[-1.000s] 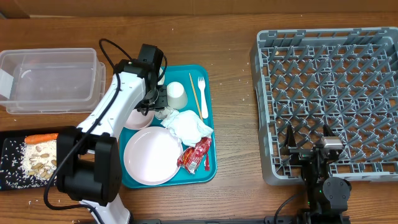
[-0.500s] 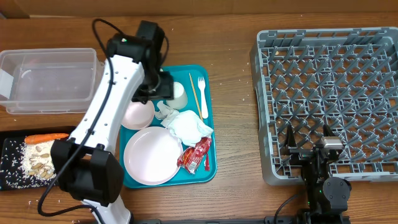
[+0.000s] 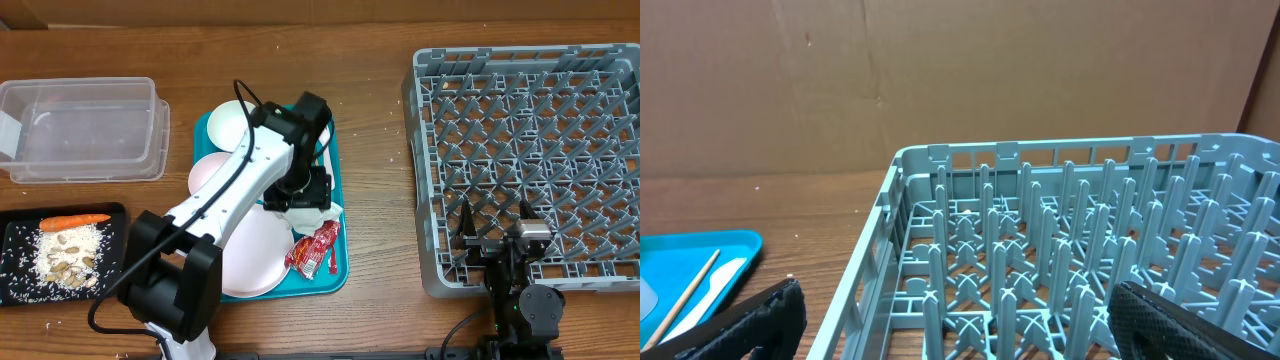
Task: Sort waste into correct bins and load items into the dishwasher
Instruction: 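Reach the left gripper to the red wrapper and grasp it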
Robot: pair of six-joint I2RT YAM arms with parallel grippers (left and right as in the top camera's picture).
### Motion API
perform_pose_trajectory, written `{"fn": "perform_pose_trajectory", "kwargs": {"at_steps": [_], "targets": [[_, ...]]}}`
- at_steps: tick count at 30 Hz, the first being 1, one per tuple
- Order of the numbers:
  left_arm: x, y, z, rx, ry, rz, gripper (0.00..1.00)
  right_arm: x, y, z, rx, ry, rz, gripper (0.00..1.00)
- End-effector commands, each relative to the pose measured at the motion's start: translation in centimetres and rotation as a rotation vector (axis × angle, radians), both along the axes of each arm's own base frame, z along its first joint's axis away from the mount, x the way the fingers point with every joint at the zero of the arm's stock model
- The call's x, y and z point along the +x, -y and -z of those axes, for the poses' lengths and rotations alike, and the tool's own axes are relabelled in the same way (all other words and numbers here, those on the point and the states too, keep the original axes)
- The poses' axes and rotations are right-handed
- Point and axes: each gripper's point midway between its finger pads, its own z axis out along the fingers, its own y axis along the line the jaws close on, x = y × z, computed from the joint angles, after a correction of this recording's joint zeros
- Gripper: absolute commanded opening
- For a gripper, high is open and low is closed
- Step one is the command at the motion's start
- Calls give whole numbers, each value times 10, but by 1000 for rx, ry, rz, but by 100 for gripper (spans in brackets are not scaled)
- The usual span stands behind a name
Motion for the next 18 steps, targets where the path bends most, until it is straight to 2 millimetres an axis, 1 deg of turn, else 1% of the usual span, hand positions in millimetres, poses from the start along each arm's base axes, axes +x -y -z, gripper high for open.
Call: {"fn": "perform_pose_trajectory", "kwargs": {"at_steps": [1,3,4,6,8,12,14,16,18], "targets": [[-16,2,8,22,-34,59,66,0,-2,2,-3,3,-10,100],[-25,4,7,48,-44,107,64,0,-2,2,-3,3,-10,100],[-28,1,7,74,-46,118,63,0,-2,2,-3,3,-10,100],[-35,-13,6,167,-59,132,61,0,-2,2,-3,3,-10,100],[-47,-27,2,244,-101,115,62,0,-2,2,-4,3,-10,100],[-65,-36,-4,296,-170,132,63,0,-2,2,-3,3,-10,100],[-67,-31,1,293,-159,150,64,0,-2,2,-3,3,-10,100],[-67,-23,9,270,-138,163,66,0,-2,2,-3,3,-10,100],[-71,-16,18,247,-138,178,66,0,-2,2,-3,3,-10,100]]}}
